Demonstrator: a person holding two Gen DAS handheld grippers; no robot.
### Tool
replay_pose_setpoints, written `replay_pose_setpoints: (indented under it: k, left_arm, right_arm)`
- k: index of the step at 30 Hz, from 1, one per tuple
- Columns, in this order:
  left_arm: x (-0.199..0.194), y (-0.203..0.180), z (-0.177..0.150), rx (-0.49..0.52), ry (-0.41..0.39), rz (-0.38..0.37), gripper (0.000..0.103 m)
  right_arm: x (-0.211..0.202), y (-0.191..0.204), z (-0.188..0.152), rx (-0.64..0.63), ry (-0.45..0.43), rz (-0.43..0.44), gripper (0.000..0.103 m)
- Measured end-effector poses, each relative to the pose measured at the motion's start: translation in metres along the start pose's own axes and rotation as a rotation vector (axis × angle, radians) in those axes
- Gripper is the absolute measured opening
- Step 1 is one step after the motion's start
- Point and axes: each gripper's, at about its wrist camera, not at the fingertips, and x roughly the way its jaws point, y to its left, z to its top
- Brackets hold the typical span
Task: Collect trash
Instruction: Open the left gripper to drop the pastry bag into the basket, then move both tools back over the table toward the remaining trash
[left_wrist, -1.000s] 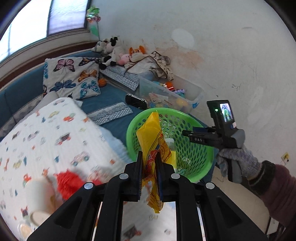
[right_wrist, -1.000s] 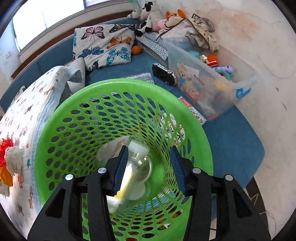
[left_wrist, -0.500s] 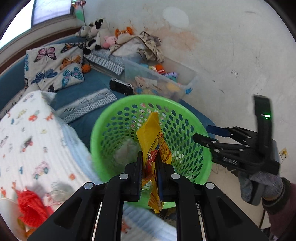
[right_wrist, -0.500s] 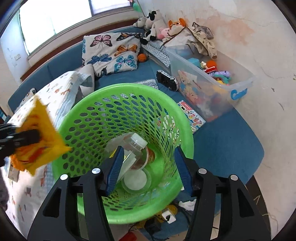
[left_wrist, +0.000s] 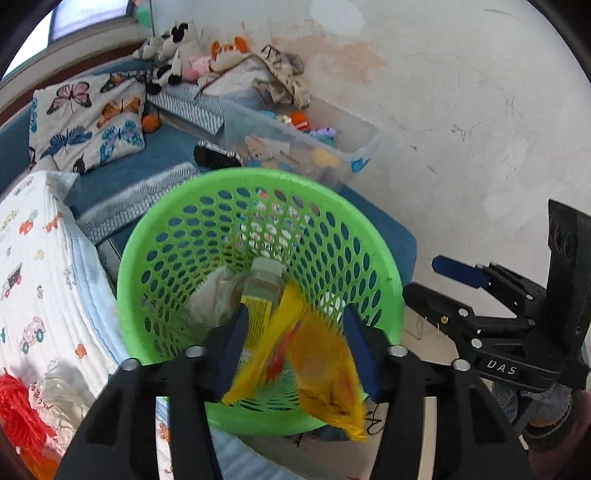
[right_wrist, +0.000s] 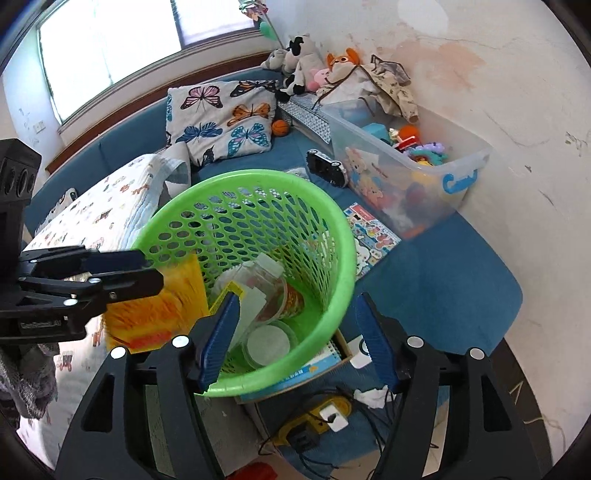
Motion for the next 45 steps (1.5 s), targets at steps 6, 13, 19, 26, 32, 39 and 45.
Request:
replay_pose_setpoints:
  k: [6,13,19,26,32,39,45]
  left_arm:
    - [-0.023,0.006,-0.006,-0.017,-0.043,-0.005,0.051]
    - [-0.071,0.023,-0.032,-0.065,-0.116,0.036,0.052]
    - [-0.113,0.032,-0.062,-0.070,-0.175,0.115,0.054]
    - [-0.157,0.053,-0.097,-0.118,-0.236,0.216,0.062]
    - [-0.188,0.081,-0.132,-0.188,-0.259,0.314,0.064]
    - [-0.210,0.111,-0.162,-0.301,-0.278,0.366,0.067]
    - [-0.224,0.129,-0.183,-0.377,-0.294,0.402,0.069]
  right_arm:
    - [-0.009,0.003,-0.003,0.012,-0.015,0.011,0.066]
    - [-0.023,0.023,-0.006,-0.018,-0.046,0.044,0.071]
    - [-0.033,0.050,-0.007,-0.048,-0.066,0.097,0.076]
    - [-0.034,0.085,-0.009,-0.096,-0.064,0.155,0.081]
    - [-0.027,0.117,-0.010,-0.149,-0.051,0.215,0.083]
    - [-0.015,0.154,-0.009,-0.203,-0.031,0.279,0.083]
    - [-0.003,0.184,-0.009,-0.253,-0.005,0.317,0.083]
